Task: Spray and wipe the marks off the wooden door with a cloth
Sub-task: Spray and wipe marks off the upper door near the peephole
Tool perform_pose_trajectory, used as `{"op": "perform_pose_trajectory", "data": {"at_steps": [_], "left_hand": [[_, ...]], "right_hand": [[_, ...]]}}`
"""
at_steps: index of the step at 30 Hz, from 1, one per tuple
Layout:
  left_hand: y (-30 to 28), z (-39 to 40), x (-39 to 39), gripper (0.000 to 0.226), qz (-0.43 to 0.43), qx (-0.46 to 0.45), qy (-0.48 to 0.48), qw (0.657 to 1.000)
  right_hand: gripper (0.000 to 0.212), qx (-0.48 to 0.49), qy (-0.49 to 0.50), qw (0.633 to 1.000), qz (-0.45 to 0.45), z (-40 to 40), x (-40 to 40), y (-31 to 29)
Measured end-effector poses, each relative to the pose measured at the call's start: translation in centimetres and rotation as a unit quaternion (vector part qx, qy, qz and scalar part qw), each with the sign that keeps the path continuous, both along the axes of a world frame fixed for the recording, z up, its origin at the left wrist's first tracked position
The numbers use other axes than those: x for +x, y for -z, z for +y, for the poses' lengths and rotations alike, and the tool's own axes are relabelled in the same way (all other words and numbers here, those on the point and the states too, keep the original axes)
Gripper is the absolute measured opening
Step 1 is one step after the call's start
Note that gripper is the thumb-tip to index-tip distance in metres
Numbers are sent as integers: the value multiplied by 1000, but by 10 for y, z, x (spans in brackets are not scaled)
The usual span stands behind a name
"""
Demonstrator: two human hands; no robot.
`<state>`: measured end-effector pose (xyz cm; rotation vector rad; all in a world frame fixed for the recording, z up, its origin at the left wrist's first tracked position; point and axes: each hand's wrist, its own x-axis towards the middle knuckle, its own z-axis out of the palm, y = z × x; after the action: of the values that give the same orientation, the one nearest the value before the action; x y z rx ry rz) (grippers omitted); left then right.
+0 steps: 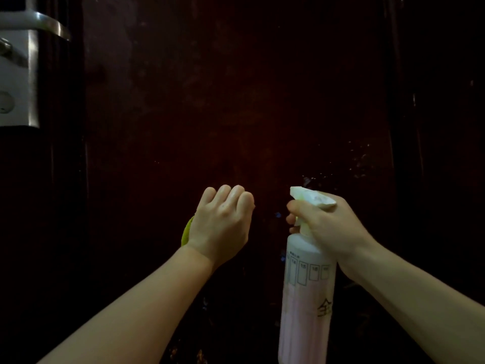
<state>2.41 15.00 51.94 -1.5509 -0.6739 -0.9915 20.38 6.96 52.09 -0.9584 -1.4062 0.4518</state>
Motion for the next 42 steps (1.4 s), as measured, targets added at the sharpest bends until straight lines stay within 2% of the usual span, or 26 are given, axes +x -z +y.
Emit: {"op": "perform_pose_trajectory", "data": {"at_steps": [5, 9, 11, 14, 17, 19, 22, 26, 28, 31, 35, 37, 42], "left_hand": [[-9, 2, 8, 12, -69, -21, 23, 997], [-45, 1, 32, 8, -129, -19, 42, 991], [-53, 2, 39, 9, -97, 3, 33, 995], [-44, 4, 40, 6, 22, 23, 19, 999], [-22, 6, 41, 13, 151, 3, 15, 988], [-11, 7, 41, 16, 183, -9, 14, 983], [-12, 6, 41, 12, 146, -17, 31, 989], [-43, 2, 52, 9, -13, -10, 47, 999], [-58, 2, 57, 10, -36, 0, 50, 998], [-60, 3, 58, 9, -20, 12, 41, 999], [-27, 3, 55, 8, 64, 3, 27, 998], [-9, 4, 55, 11, 102, -12, 22, 994], [3, 3, 56, 10, 128, -25, 14, 991]], "right_hand": [[19, -3, 31, 999, -12, 2, 7, 7], [23, -15, 0, 1000, -13, 3, 13, 12], [19, -12, -20, 1000, 0, 3, 15, 11], [11, -3, -35, 999, 28, 4, 20, 9], [15, -1, -26, 999, 25, 6, 23, 9], [15, -12, -27, 999, 26, 7, 23, 11], [16, -20, -13, 999, 25, 9, 22, 11], [12, 0, 35, 999, 15, 10, 29, 7], [16, 20, 54, 998, 4, 8, 35, 5], [15, 23, 37, 999, -2, 6, 43, 3], [20, 20, -9, 1000, 10, 5, 44, -2], [20, 25, 6, 1000, 14, 5, 43, -4], [24, 21, 40, 999, 14, 6, 42, -6]]}}
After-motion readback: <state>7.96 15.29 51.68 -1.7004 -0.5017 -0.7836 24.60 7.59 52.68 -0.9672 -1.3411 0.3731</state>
